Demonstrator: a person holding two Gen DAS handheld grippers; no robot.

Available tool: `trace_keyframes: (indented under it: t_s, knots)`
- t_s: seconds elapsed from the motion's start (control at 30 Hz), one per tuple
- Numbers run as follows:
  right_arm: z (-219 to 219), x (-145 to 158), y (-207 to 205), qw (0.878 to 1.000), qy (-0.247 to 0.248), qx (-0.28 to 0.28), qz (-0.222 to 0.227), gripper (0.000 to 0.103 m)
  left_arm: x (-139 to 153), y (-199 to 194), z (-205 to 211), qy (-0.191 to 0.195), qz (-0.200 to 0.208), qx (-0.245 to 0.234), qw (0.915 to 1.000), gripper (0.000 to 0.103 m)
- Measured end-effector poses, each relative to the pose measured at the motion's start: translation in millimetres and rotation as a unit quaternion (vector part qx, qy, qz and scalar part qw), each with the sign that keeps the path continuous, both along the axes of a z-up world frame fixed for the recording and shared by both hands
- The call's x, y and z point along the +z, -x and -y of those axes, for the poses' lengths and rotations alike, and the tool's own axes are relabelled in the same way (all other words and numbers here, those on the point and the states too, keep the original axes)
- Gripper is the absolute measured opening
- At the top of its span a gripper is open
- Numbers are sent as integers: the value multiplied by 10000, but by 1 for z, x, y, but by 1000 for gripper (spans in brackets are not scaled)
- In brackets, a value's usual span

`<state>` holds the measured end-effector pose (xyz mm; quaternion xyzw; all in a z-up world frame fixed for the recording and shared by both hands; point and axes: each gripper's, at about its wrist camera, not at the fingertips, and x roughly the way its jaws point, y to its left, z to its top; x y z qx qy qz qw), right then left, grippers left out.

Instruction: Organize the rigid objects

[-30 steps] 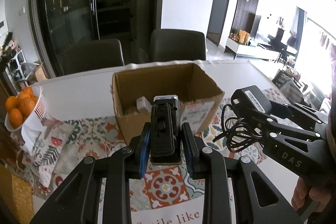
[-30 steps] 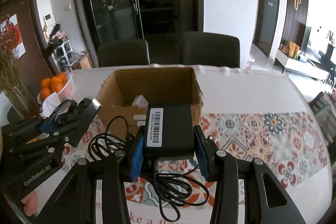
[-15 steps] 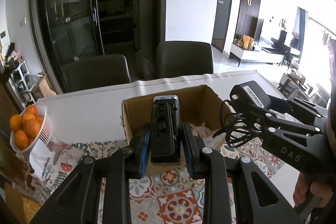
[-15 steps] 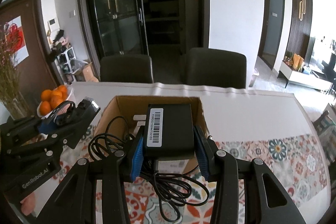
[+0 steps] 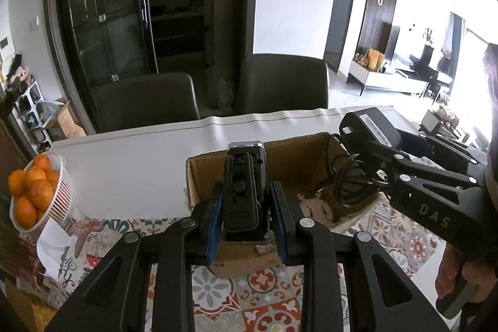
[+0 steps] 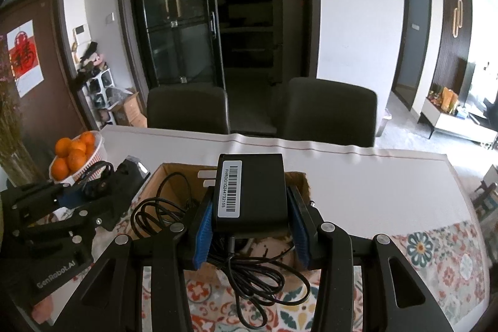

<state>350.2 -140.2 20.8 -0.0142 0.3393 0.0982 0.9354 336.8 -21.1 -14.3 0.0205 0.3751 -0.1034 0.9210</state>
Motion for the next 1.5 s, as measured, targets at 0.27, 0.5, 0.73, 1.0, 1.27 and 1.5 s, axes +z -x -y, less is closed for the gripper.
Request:
trace_keyframes:
  t_s: [0.27, 0.5, 0.73, 1.0, 1.27, 1.5]
  knots:
    - [3, -28, -42, 9991, -143, 206, -354, 43, -26, -33, 2, -128, -331, -2, 9994, 29]
    - [3, -67, -70, 9955, -126, 181, -926, 43, -58, -54, 3, -271, -778, -9, 9966, 29]
    - [0, -78, -72, 9945, 99, 134, -1031, 50, -73, -58, 3, -196, -1018, 92, 9946, 29]
    - [7, -59, -48, 9955, 459, -271, -778, 60, -55, -37, 7, -534, -691, 310, 9957, 63]
    - [16, -29, 5, 9954, 592, -644, -392, 75, -19, 15, 2, -613, -273, 678, 9954, 86]
    - [21, 3, 60, 9944, 579, -885, 17, 84, 15, 70, -3, -668, 331, 989, 9923, 99]
